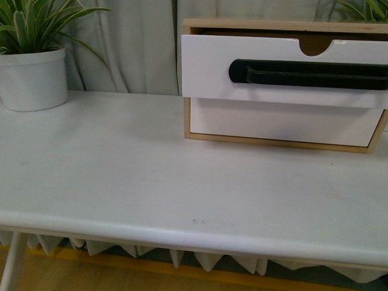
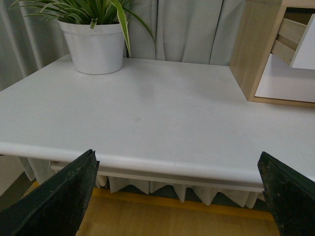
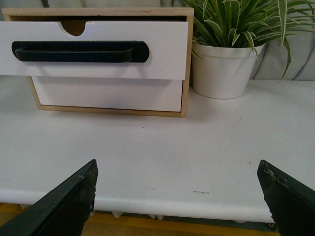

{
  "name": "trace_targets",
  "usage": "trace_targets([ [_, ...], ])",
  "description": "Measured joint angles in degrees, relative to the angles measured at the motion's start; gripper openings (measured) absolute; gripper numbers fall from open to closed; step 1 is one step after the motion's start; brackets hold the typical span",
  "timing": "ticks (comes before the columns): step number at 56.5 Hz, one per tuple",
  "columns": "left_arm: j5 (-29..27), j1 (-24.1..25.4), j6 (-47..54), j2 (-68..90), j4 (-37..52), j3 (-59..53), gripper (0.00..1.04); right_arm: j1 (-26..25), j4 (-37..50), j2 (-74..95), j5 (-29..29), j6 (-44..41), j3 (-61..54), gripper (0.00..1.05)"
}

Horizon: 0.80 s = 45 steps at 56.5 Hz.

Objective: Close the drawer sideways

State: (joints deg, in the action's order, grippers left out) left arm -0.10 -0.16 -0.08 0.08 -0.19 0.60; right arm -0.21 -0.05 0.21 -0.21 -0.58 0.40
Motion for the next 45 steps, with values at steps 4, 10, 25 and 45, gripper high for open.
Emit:
trace_targets([
  [4,0.0,0.0,0.0,0.0,0.0,0.0,0.98,0.0,0.0,0.0,0.0,0.0,0.0,0.95],
  [10,0.0,0.0,0.0,0.0,0.0,0.0,0.98,0.0,0.0,0.0,0.0,0.0,0.0,0.95],
  [25,0.0,0.0,0.0,0.0,0.0,0.0,0.98,0.0,0.0,0.0,0.0,0.0,0.0,0.95],
  [45,0.0,0.0,0.0,0.0,0.0,0.0,0.98,0.0,0.0,0.0,0.0,0.0,0.0,0.95],
])
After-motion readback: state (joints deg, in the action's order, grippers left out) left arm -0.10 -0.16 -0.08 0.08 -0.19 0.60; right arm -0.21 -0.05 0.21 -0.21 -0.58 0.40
